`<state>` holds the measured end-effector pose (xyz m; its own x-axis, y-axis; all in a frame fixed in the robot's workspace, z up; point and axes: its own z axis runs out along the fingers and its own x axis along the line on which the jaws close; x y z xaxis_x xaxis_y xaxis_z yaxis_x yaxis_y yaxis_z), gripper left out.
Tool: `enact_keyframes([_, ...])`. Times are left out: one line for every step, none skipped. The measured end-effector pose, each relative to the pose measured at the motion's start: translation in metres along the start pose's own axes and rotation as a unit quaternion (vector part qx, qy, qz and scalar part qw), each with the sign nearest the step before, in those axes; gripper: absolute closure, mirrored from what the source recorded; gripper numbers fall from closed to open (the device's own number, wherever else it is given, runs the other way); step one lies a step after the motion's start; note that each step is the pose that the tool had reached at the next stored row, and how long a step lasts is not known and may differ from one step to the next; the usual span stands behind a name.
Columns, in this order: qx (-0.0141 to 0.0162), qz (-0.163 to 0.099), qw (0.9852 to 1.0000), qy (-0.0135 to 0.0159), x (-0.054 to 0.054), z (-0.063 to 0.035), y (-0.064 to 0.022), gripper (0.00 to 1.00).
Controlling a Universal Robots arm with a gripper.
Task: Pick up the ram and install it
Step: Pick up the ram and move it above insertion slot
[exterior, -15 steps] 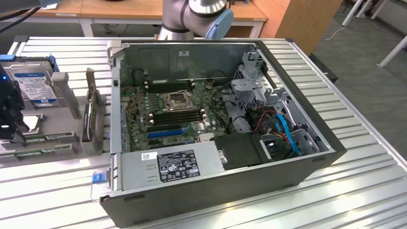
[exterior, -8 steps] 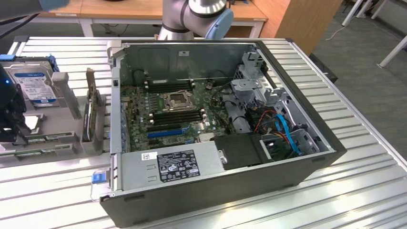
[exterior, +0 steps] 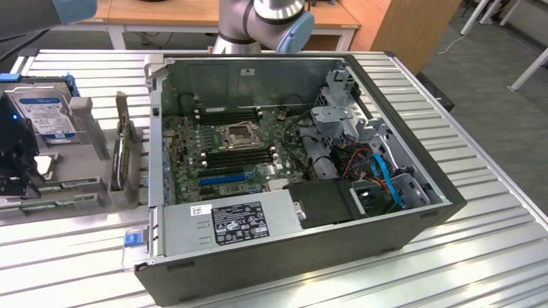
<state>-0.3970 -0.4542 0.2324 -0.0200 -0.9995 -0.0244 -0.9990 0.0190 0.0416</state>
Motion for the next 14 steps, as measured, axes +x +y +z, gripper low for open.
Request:
enact_keyframes([0.0000, 0.000, 1.0000, 0.0000, 0.000, 0.0011, 0.0000, 0.69])
enact_keyframes([0.0000, 0.000, 1.0000, 0.0000, 0.000, 0.0022, -0.0001, 0.69])
enact_keyframes([0.0000, 0.000, 1.0000, 0.0000, 0.000, 0.0034, -0.0002, 0.69])
enact_keyframes([0.0000, 0.000, 1.0000, 0.0000, 0.000, 0.0044, -0.0002, 0.69])
enact_keyframes([0.0000, 0.000, 1.0000, 0.0000, 0.000, 0.0055, -0.0003, 0.69])
enact_keyframes([0.0000, 0.000, 1.0000, 0.0000, 0.000, 0.0065, -0.0003, 0.69])
enact_keyframes([0.0000, 0.000, 1.0000, 0.0000, 0.000, 0.0074, -0.0003, 0.69])
enact_keyframes([0.0000, 0.000, 1.0000, 0.0000, 0.000, 0.0083, -0.0004, 0.69])
enact_keyframes([0.0000, 0.000, 1.0000, 0.0000, 0.000, 0.0092, -0.0004, 0.69])
enact_keyframes([0.0000, 0.000, 1.0000, 0.0000, 0.000, 0.0102, -0.0004, 0.69])
enact_keyframes([-0.0001, 0.000, 1.0000, 0.0000, 0.000, 0.0111, -0.0005, 0.69])
enact_keyframes([0.0000, 0.000, 1.0000, 0.0000, 0.000, 0.0119, -0.0005, 0.69])
enact_keyframes([0.0000, 0.000, 1.0000, 0.0000, 0.000, 0.0128, -0.0006, 0.69])
enact_keyframes([0.0000, 0.000, 1.0000, 0.0000, 0.000, 0.0136, -0.0006, 0.69])
